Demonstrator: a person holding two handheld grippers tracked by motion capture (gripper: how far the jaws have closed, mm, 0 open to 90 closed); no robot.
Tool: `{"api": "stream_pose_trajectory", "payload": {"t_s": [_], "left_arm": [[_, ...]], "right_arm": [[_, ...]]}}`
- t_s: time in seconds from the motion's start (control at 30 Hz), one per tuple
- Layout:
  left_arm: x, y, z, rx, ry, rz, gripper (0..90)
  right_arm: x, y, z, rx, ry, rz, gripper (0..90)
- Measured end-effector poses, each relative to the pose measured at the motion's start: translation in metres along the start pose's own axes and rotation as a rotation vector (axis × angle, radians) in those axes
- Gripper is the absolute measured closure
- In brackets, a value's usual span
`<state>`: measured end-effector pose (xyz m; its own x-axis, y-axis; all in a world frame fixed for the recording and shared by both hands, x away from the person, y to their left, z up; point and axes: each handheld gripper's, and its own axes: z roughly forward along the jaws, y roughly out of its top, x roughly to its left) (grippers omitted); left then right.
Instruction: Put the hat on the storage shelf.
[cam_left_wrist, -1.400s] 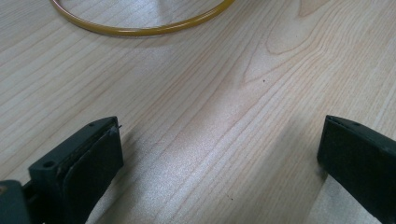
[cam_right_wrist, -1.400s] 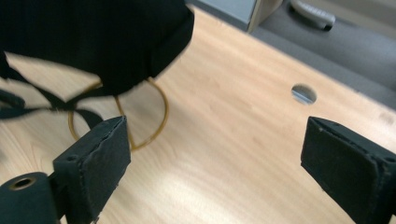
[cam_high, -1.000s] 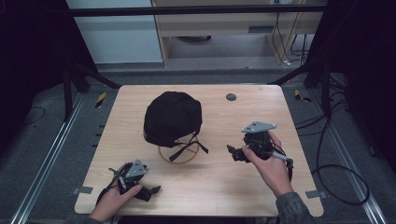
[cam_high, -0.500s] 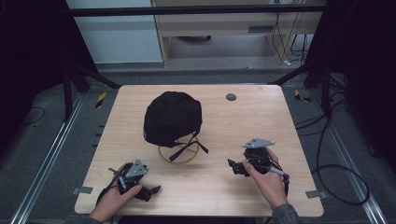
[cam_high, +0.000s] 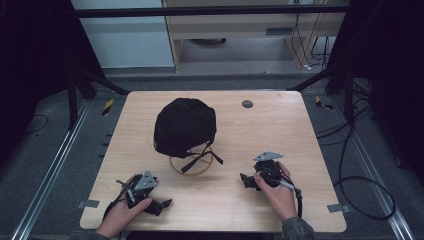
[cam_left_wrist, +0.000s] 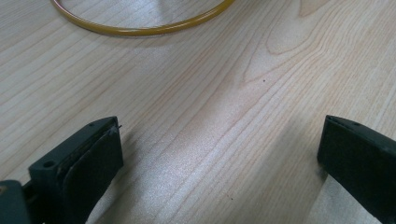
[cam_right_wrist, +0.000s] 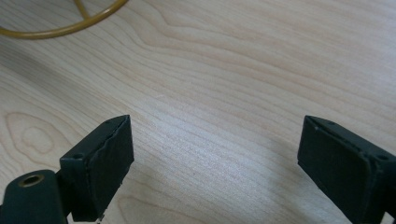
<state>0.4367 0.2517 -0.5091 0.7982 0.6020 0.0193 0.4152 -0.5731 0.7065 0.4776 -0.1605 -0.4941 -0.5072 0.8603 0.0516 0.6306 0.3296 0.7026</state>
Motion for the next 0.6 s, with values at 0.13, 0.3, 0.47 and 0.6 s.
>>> {"api": "stream_pose_trajectory", "payload": {"t_s": [0.13, 0.3, 0.47, 0.6], "left_arm": [[0.000, 0.000, 0.000, 0.000, 0.000, 0.000, 0.0], [0.000, 0.000, 0.000, 0.000, 0.000, 0.000, 0.0], [0.000, 0.000, 0.000, 0.000, 0.000, 0.000, 0.0], [0.000, 0.000, 0.000, 0.001, 0.000, 0.000, 0.0]], "right_arm": [[0.000, -0.005, 0.008, 0.018, -0.001, 0.010, 9.3], [0.007, -0.010, 0.010, -0.008, -0.051, -0.030, 7.8], [0.007, -0.015, 0.010, -0.047, -0.047, -0.026, 7.1], [0.007, -0.015, 0.010, -0.047, -0.049, -0.029, 7.1]]}}
